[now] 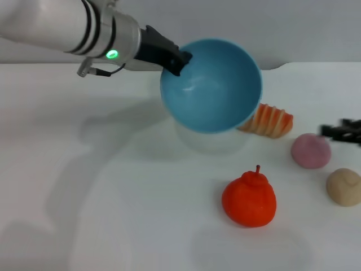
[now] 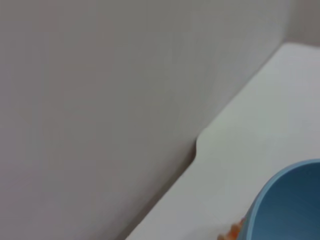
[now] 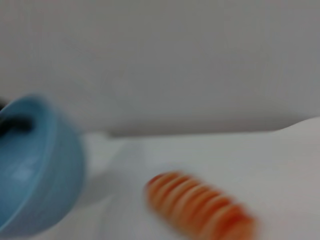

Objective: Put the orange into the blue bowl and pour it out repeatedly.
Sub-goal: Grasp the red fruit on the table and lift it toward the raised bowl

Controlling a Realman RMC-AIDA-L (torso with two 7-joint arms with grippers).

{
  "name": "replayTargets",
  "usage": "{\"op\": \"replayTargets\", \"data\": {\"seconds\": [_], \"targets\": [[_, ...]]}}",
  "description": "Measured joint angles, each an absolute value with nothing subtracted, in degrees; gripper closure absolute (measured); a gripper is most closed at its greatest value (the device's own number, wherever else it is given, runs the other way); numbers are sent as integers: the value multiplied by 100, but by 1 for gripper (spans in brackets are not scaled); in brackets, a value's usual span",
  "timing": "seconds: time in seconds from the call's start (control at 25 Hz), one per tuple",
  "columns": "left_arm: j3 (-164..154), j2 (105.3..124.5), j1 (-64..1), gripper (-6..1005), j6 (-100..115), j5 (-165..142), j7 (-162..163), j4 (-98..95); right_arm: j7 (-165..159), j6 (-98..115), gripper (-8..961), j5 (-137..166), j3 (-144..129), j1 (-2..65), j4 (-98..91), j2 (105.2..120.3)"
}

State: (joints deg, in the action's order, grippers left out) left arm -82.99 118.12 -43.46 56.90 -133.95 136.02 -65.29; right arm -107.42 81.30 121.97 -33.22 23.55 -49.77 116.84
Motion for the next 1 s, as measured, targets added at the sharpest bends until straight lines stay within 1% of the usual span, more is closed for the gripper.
{"op": "replayTargets", "data": {"seconds": [0.04,0.08,0.12,0.24,0.4,0.56,1.0], "targets": [[-8218,11813,-4345,999,5694,-13328,13595,-6504,-10746,8323,136,12299,-3406,2475,-4934,11669],[-8117,11811,-4340,999,5679,-13223,13578,-6449,-10769,8487,136,12375,-3577,2654,-4886,11709],[-8057,11811,-4337,999,5652,-13123,13560,-6406,-10769,8487,136,12375,-3577,2654,-4886,11709],[-8041,11808,-4312,1000,5562,-12939,13533,-6318,-10820,8521,135,12403,-3927,2879,-4831,11827],[-8062,11818,-4273,1000,5509,-12911,13527,-6280,-10968,8368,136,12422,-4483,3222,-4314,11817],[-8100,11822,-4272,1000,5412,-12902,13526,-6214,-11076,8111,149,12427,-4774,3414,-3972,11831],[-8129,11814,-4239,1000,5375,-12902,13526,-6196,-11214,8028,187,12433,-5325,3466,-3378,11816]]}}
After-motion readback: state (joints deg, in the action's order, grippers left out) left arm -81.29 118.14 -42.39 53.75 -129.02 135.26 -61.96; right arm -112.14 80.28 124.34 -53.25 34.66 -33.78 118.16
